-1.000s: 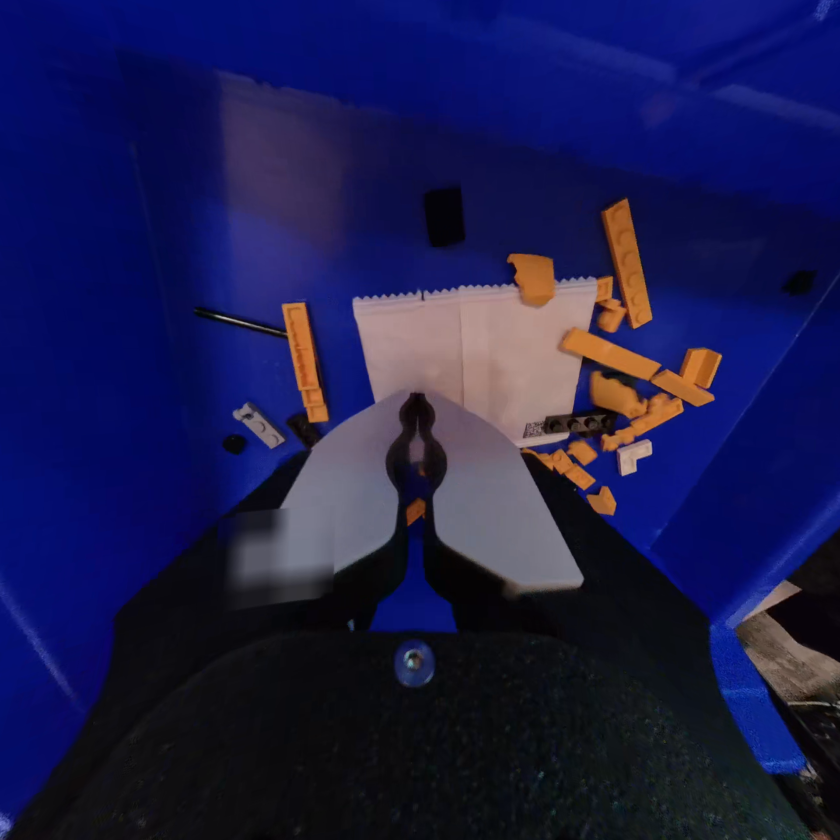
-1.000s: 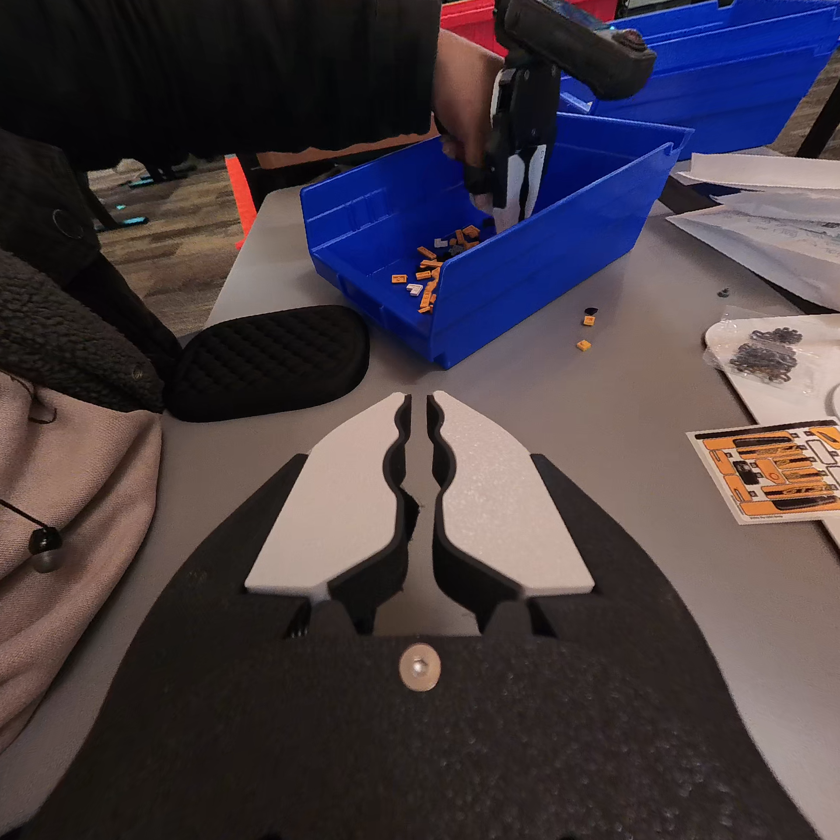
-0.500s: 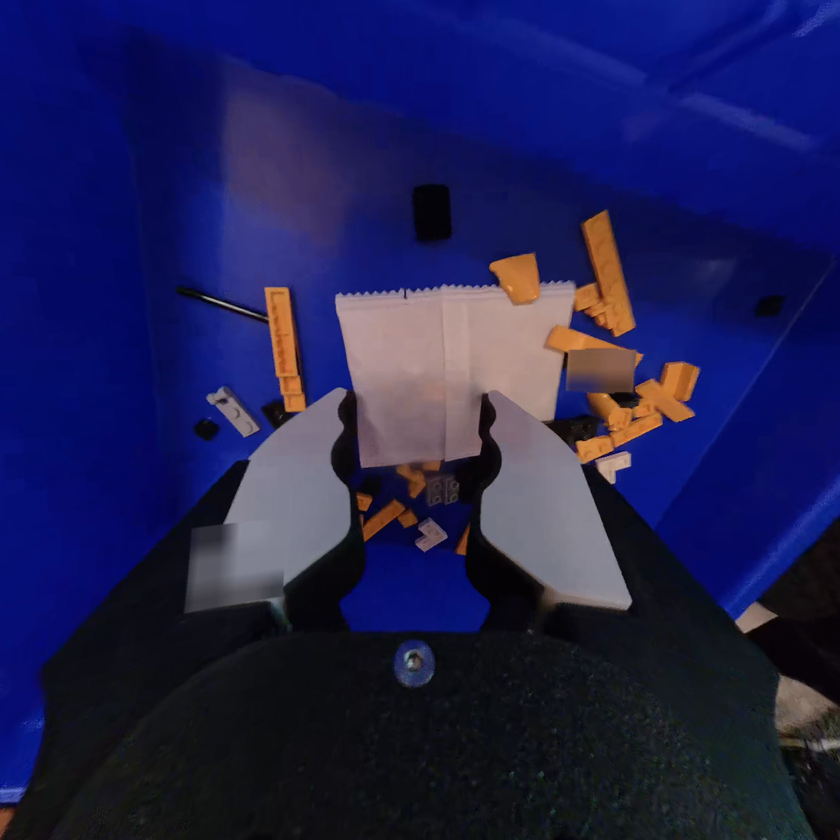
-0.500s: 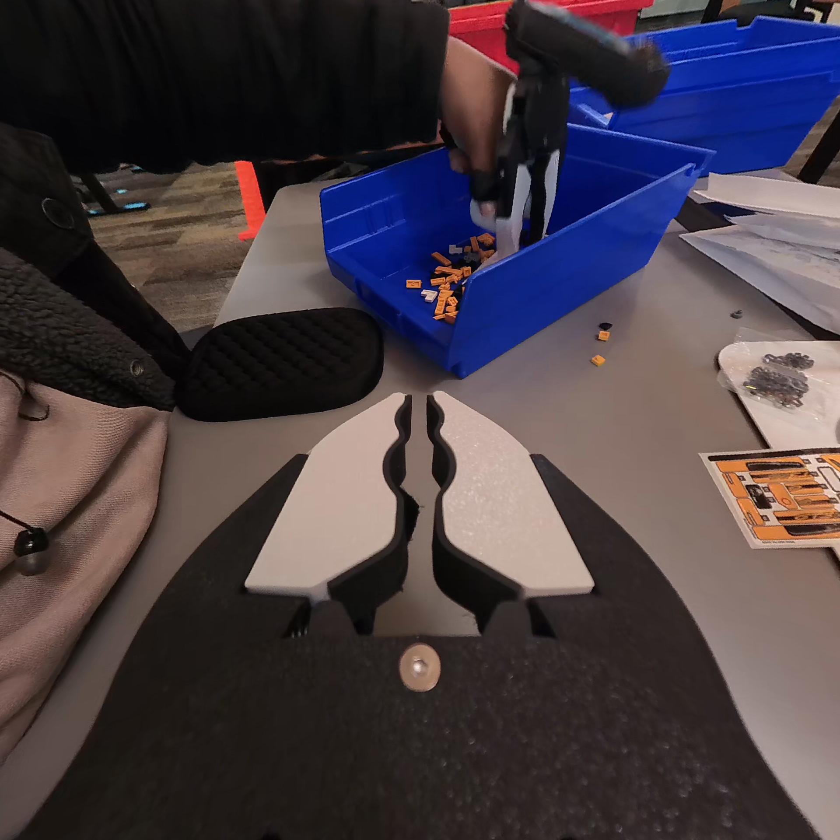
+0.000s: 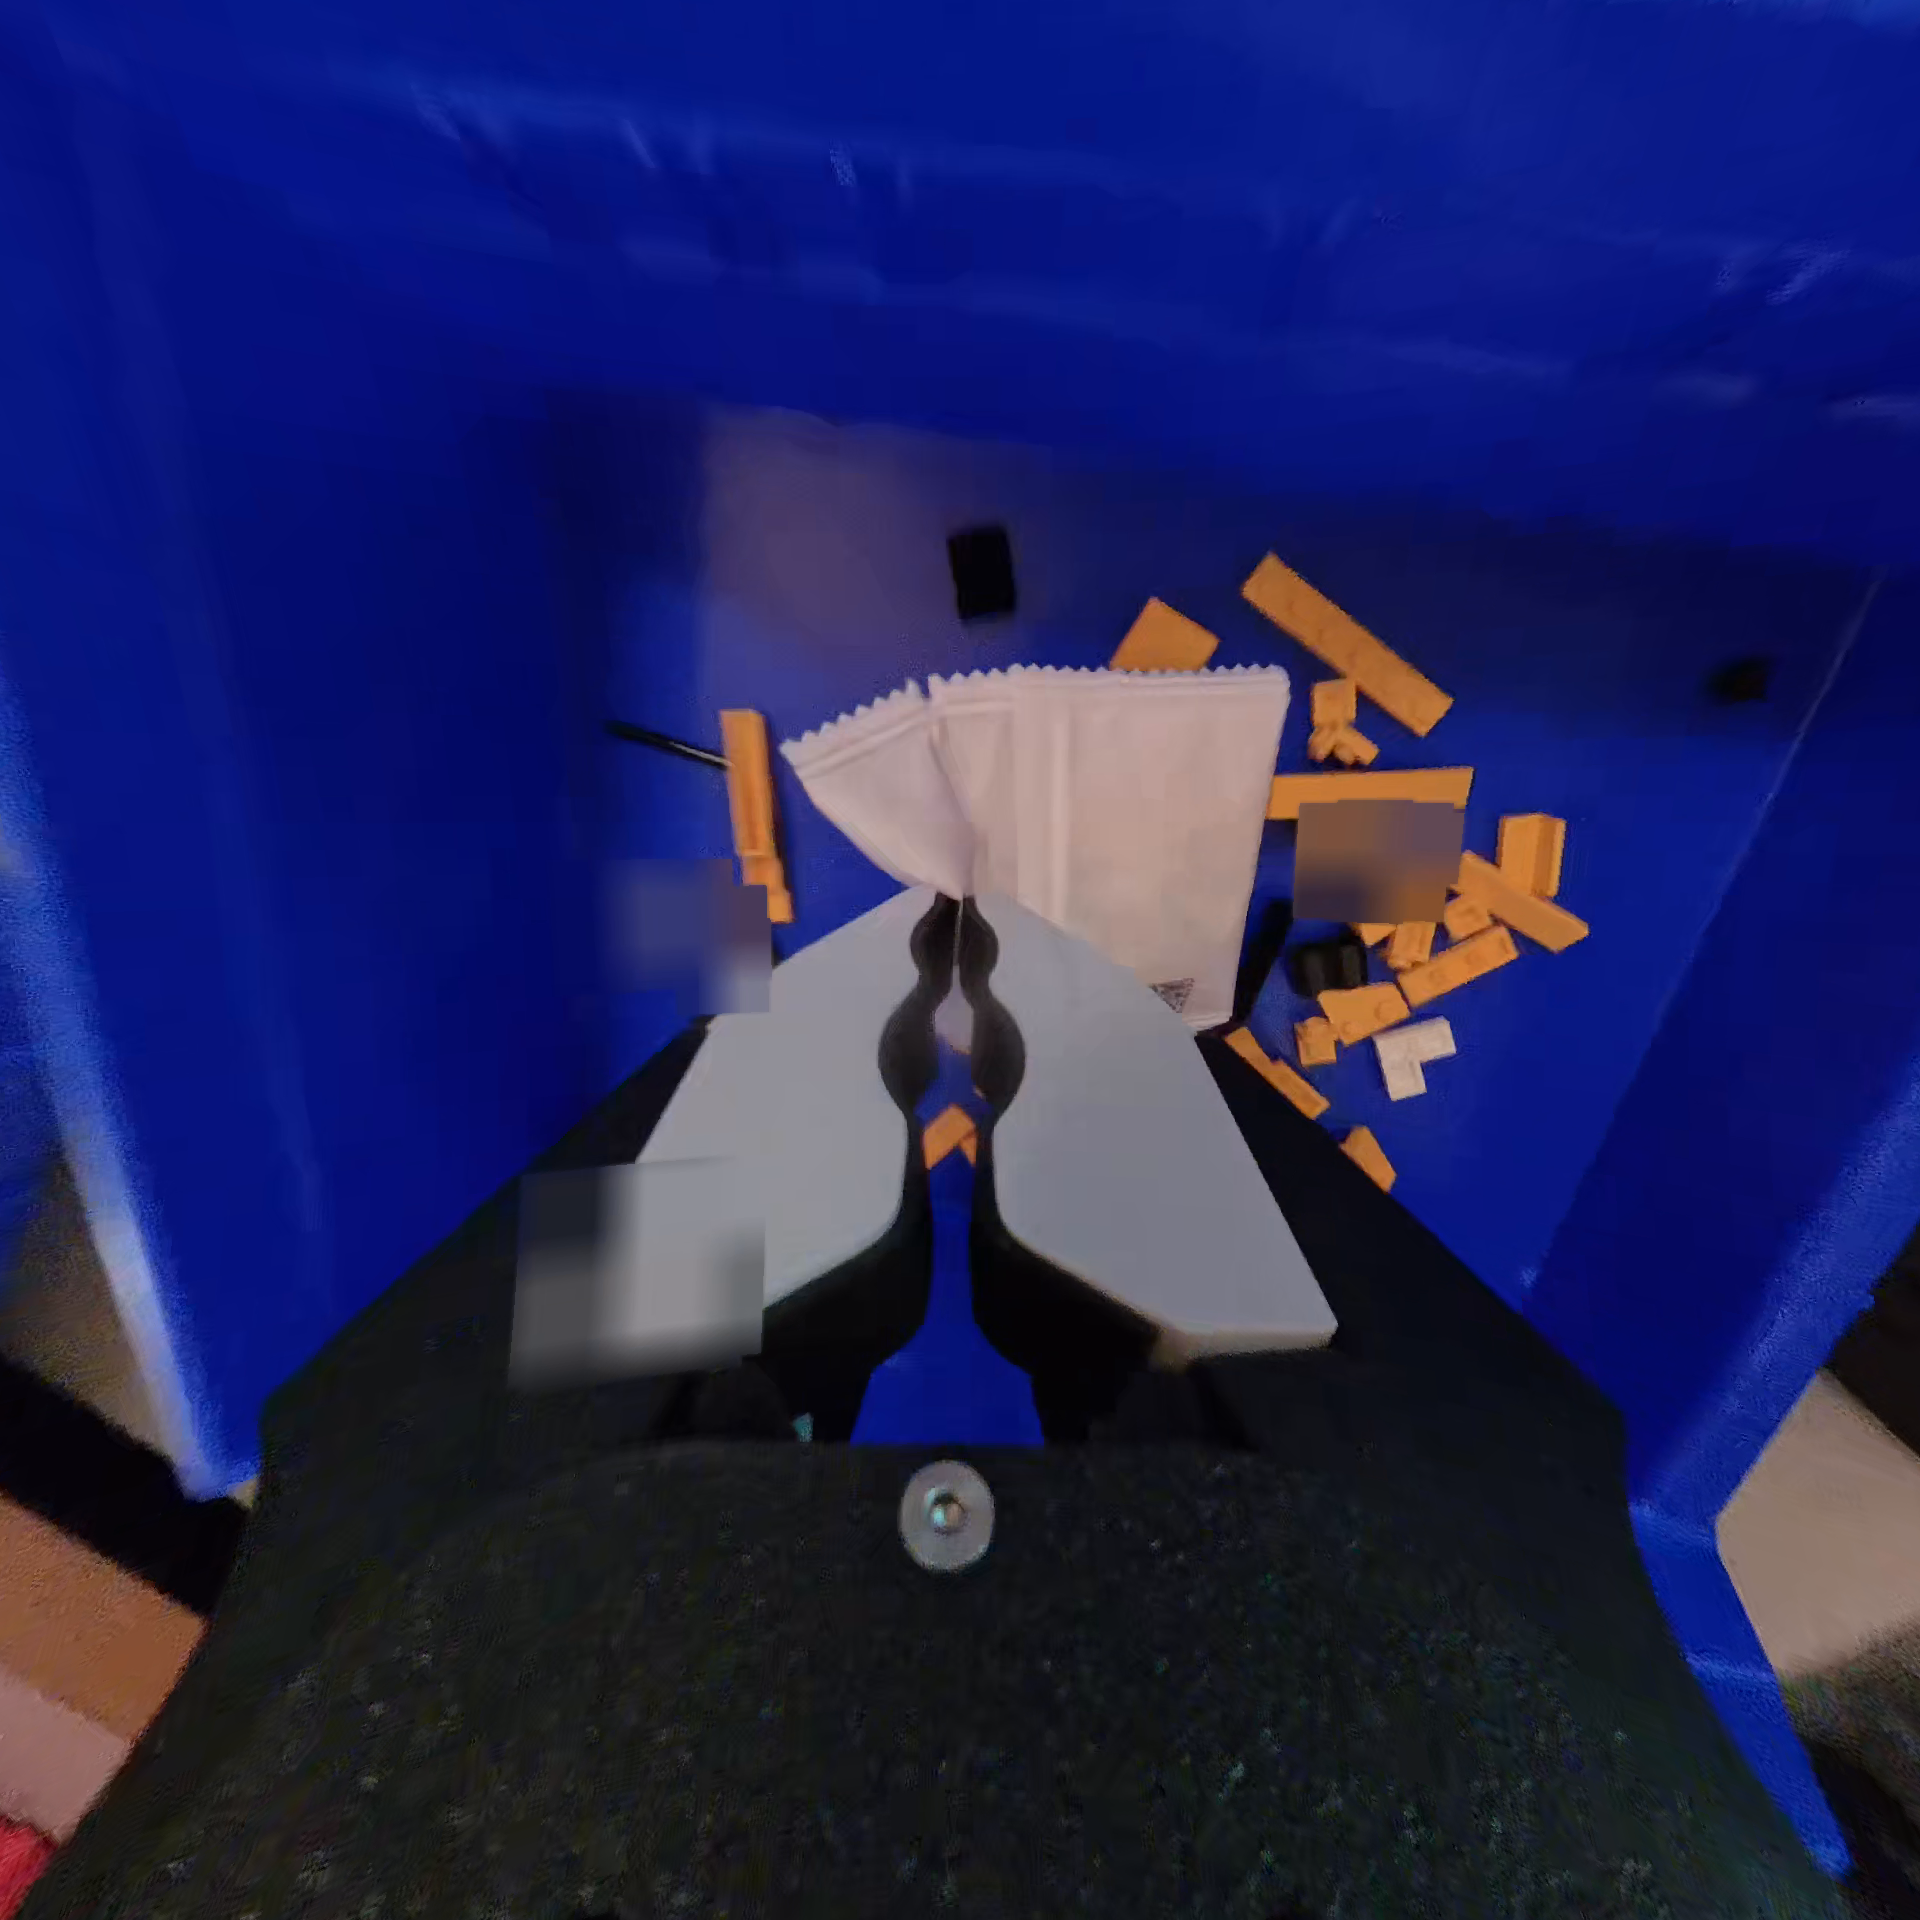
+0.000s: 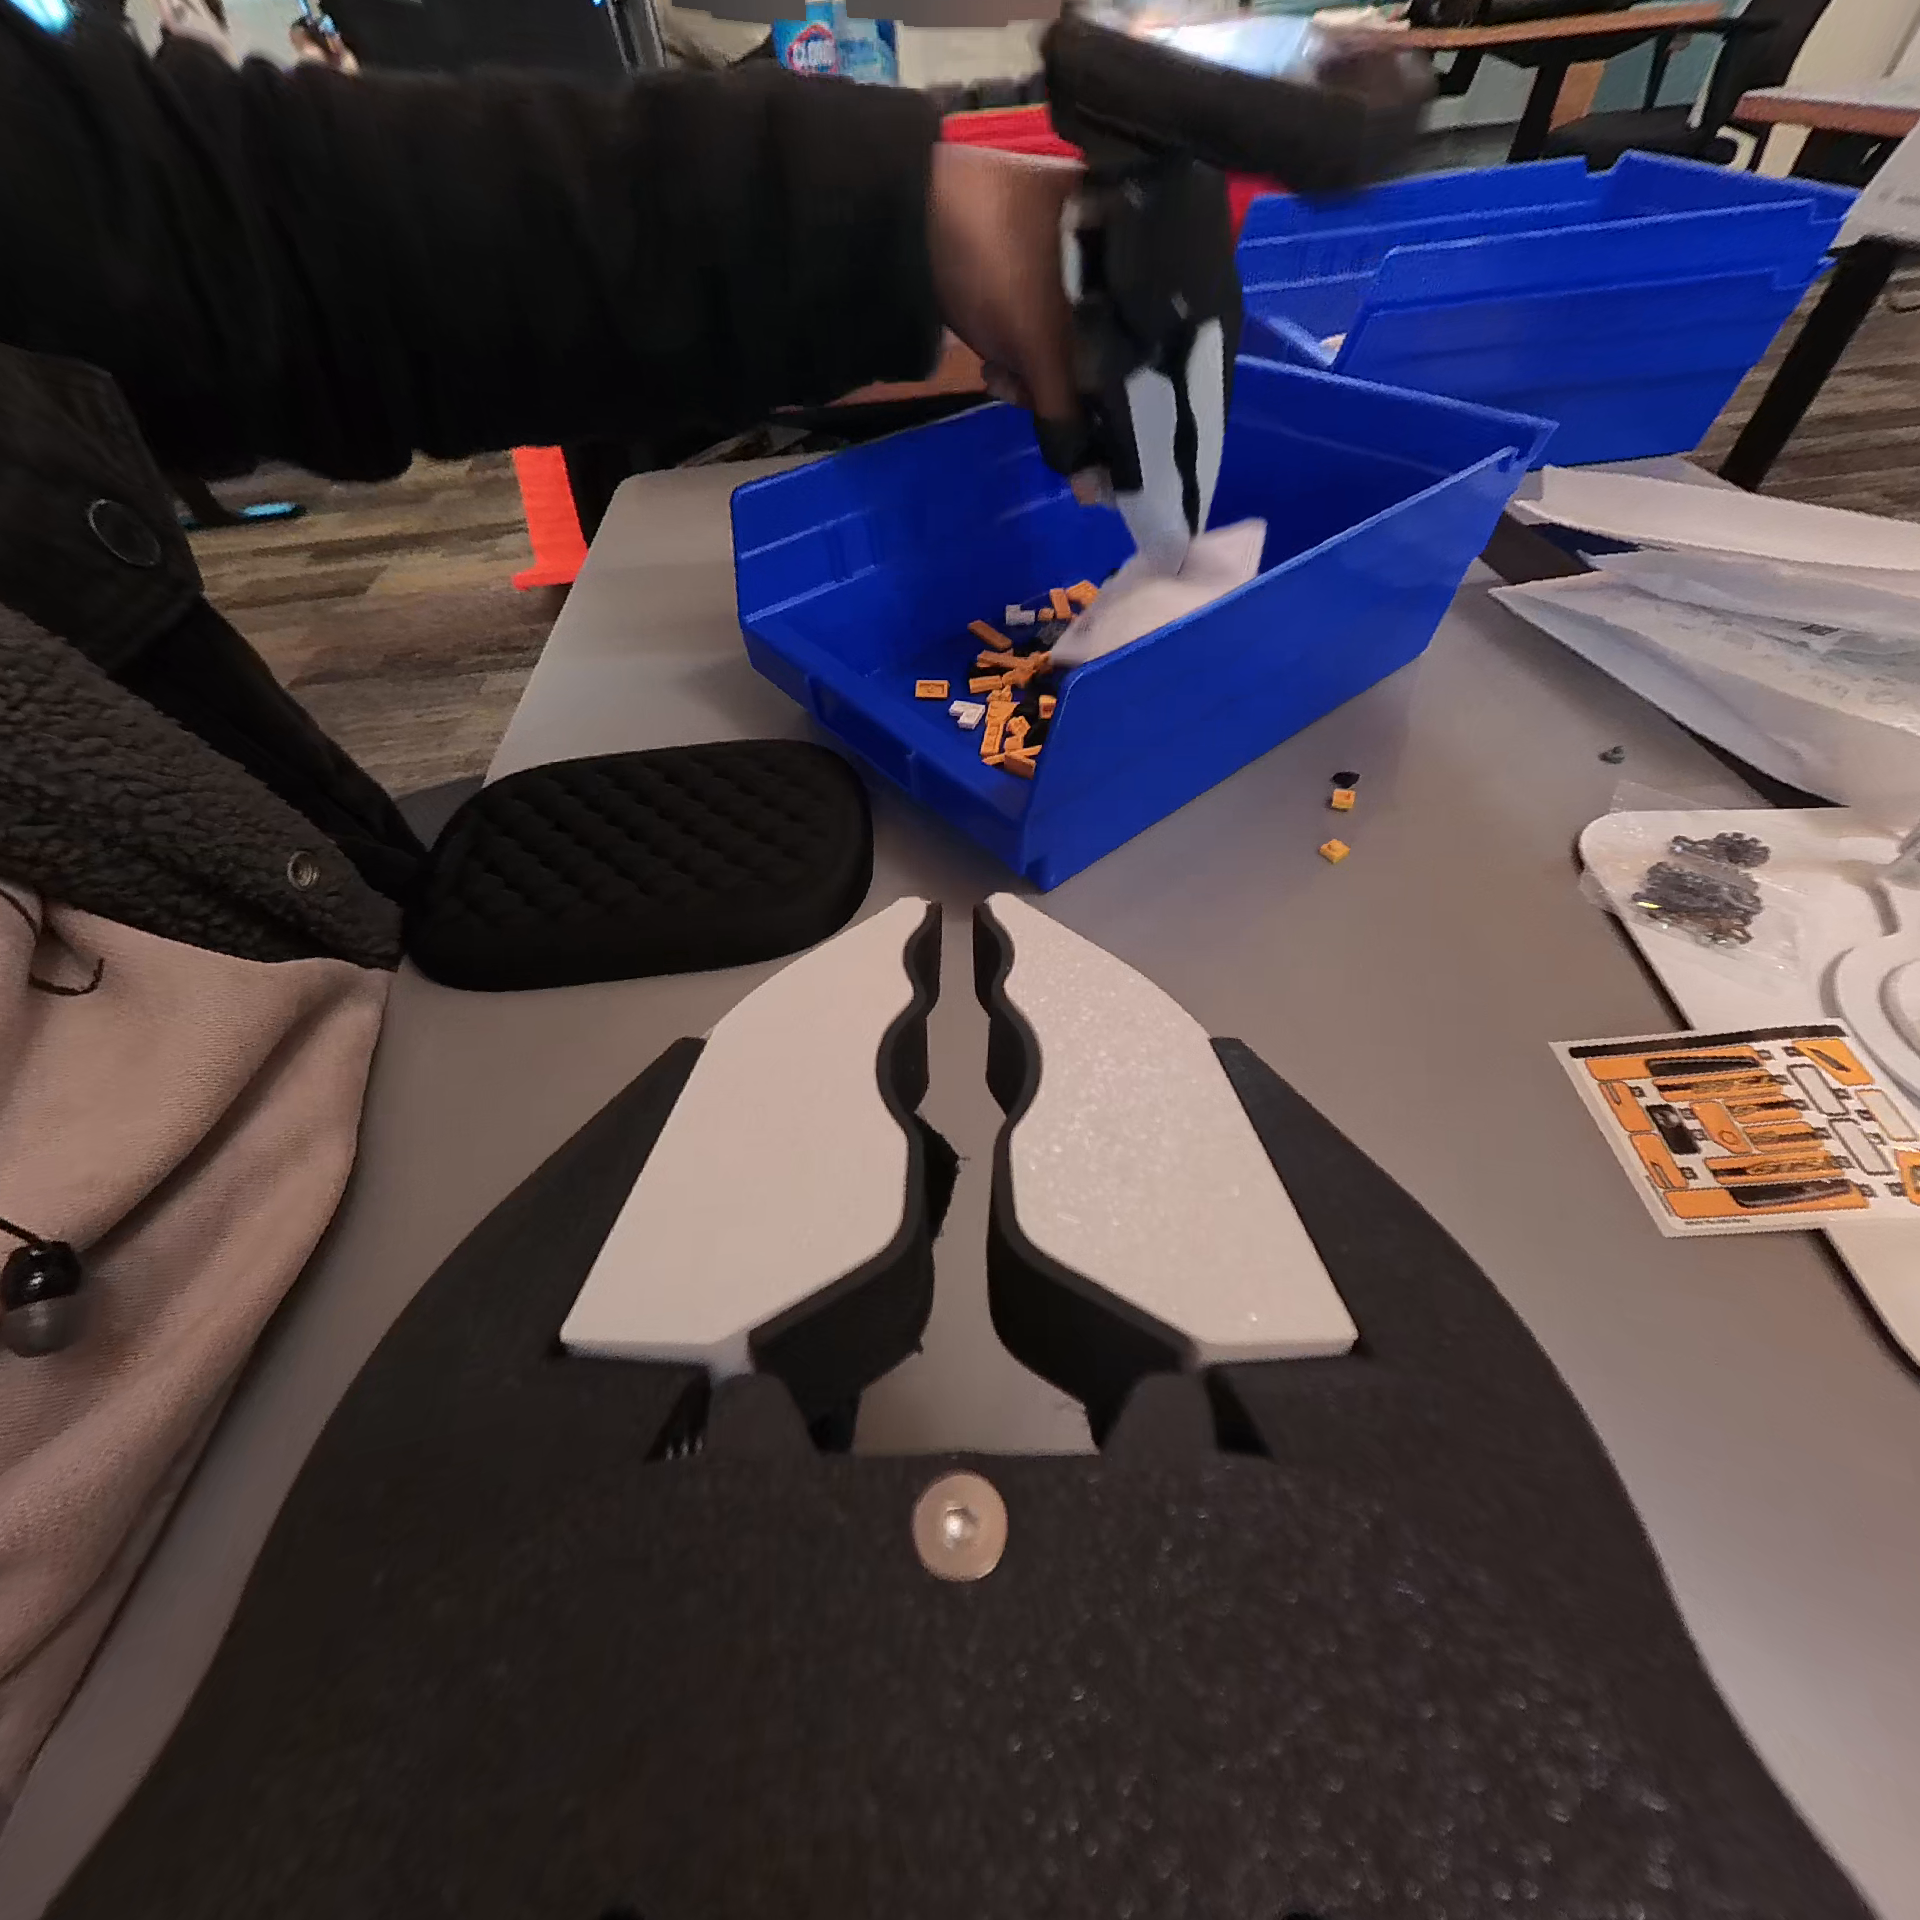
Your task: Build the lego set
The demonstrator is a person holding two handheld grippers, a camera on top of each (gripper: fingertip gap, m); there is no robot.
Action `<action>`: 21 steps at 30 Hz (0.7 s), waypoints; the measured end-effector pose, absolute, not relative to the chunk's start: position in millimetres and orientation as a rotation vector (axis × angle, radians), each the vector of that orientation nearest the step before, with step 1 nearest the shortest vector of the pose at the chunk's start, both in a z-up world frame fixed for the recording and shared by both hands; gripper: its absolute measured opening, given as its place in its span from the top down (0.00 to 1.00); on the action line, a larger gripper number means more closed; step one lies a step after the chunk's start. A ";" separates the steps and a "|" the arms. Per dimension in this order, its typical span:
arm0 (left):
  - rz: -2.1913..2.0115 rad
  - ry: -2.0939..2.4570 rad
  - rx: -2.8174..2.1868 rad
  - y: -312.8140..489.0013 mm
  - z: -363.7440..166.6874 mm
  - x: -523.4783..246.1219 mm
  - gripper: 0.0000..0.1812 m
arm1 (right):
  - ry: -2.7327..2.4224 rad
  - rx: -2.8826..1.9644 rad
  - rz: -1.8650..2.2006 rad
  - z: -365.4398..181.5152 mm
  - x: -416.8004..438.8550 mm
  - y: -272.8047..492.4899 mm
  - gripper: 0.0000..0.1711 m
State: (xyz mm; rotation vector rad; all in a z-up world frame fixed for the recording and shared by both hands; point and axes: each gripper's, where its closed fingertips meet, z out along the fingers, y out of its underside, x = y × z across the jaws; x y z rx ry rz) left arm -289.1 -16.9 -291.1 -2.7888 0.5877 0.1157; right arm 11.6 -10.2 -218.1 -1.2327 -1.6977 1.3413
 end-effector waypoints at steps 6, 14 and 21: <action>0.332 0.628 -2.272 0.1 -192.9 -240.4 1.00 | -1.586 -1.236 1.303 -201.5 5.6 0.0 0.95; 0.281 0.698 -1.755 8.5 -143.0 -100.1 1.00 | -1.388 -1.235 1.131 -167.2 -13.0 6.2 0.73; 0.097 0.652 -1.574 20.3 -147.7 -42.8 0.99 | -1.302 -1.145 0.965 -154.7 1.3 21.7 1.00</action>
